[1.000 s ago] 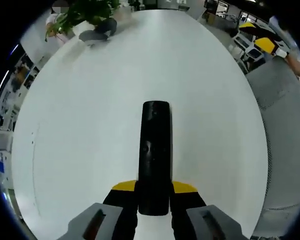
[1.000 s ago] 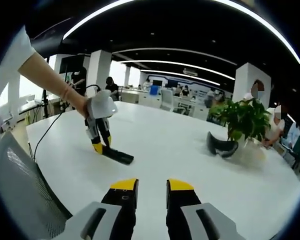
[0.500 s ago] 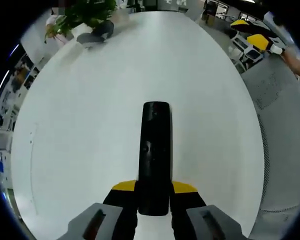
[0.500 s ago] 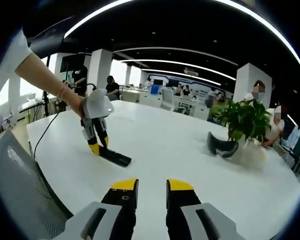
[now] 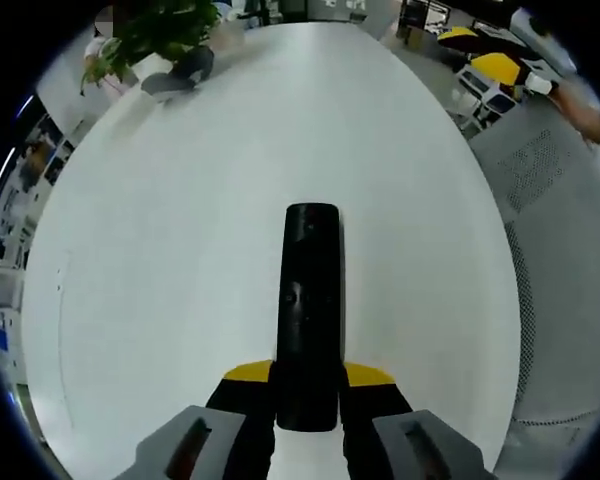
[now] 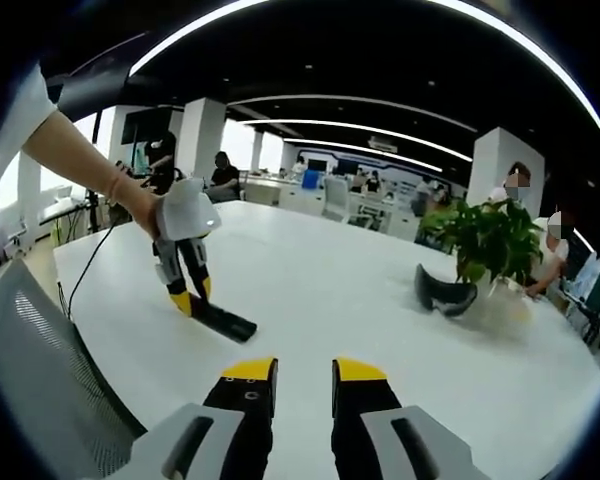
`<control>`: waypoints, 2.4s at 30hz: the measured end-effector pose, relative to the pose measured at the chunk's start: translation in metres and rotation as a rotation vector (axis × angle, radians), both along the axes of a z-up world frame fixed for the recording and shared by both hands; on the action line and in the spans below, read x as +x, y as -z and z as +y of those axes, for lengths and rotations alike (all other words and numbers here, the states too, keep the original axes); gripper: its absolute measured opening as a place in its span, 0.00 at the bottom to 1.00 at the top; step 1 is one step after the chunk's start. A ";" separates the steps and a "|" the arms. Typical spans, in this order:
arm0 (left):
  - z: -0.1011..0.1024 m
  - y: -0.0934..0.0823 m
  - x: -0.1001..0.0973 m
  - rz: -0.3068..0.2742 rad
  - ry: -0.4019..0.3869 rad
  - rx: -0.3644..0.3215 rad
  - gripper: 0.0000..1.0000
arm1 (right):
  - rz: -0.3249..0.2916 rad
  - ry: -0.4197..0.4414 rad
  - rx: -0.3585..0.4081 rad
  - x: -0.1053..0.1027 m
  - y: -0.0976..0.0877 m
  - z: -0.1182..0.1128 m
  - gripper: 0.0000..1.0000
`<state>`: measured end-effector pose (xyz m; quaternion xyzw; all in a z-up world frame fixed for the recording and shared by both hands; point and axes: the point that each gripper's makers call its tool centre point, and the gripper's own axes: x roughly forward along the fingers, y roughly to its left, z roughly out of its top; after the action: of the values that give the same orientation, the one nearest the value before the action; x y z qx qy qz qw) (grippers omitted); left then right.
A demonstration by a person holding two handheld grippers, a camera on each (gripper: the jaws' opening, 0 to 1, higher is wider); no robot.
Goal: Press the specified remote control buttons in sequence, fully releasing each button before pressing the next.
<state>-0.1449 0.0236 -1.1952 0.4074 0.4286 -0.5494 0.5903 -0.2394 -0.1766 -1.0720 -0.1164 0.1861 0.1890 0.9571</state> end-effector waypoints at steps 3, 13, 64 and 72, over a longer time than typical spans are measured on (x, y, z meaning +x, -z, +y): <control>0.000 0.000 -0.004 0.000 -0.002 -0.004 0.23 | 0.000 -0.003 -0.001 0.000 0.000 0.000 0.19; 0.000 0.000 -0.014 -0.001 -0.015 -0.018 0.23 | 0.008 -0.009 -0.009 -0.001 0.002 0.001 0.18; -0.003 0.000 -0.055 -0.001 -0.033 -0.059 0.23 | 0.033 -0.049 -0.024 -0.003 0.007 0.008 0.16; -0.003 -0.001 -0.061 -0.003 -0.026 -0.076 0.23 | 0.038 -0.055 -0.026 -0.004 0.009 0.009 0.16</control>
<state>-0.2063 0.0207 -1.1944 0.3798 0.4118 -0.5571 0.6130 -0.2431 -0.1680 -1.0806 -0.1303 0.2032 0.2151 0.9463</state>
